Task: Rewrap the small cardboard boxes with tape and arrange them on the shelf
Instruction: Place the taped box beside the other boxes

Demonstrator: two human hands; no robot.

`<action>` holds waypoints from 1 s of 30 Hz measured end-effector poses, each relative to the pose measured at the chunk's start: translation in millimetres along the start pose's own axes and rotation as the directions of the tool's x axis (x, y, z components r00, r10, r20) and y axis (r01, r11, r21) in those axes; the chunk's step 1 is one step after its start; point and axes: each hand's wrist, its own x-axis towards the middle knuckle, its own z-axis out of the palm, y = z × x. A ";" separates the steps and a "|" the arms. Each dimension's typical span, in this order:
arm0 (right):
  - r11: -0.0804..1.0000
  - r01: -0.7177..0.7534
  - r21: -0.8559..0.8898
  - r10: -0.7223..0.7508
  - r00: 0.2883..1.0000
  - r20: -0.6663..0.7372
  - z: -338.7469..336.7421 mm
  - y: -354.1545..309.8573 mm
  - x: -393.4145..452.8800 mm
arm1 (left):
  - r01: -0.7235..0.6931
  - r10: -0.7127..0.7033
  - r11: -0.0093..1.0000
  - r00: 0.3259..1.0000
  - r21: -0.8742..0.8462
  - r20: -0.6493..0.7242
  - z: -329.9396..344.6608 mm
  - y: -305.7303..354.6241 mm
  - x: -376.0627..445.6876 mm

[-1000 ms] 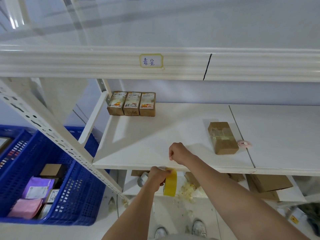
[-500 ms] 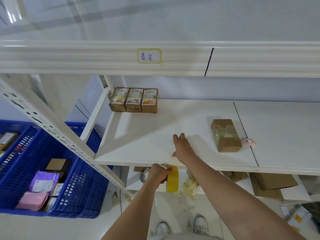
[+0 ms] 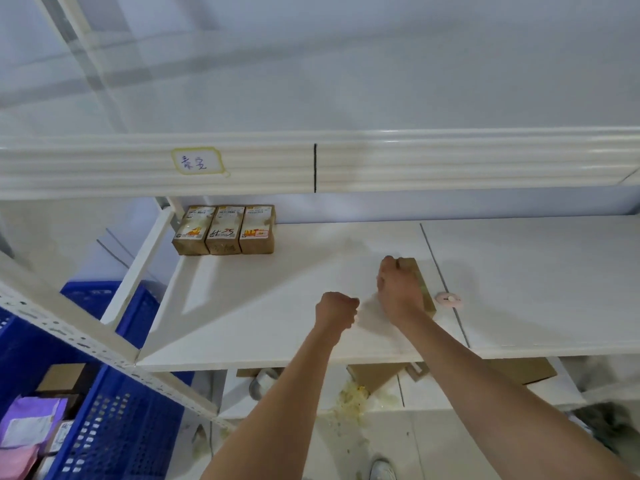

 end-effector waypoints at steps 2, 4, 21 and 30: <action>0.996 -0.087 0.030 0.087 0.996 -0.019 -11.2 30.9 6.2 | 0.012 -0.009 0.998 0.999 -0.061 0.050 24.2 12.9 9.2; 0.968 -0.206 0.142 0.203 0.979 0.031 -19.0 57.7 9.8 | 0.062 -0.049 0.989 0.994 -0.135 0.097 42.9 21.8 16.2; 0.816 -0.450 0.362 0.242 0.835 0.494 6.6 115.2 25.3 | 0.325 -0.312 0.683 0.940 -0.654 0.140 80.9 27.1 39.1; 0.800 -0.499 0.333 0.292 0.808 0.511 4.4 112.5 28.3 | 0.356 -0.321 0.569 0.926 -0.741 0.198 77.5 27.8 39.0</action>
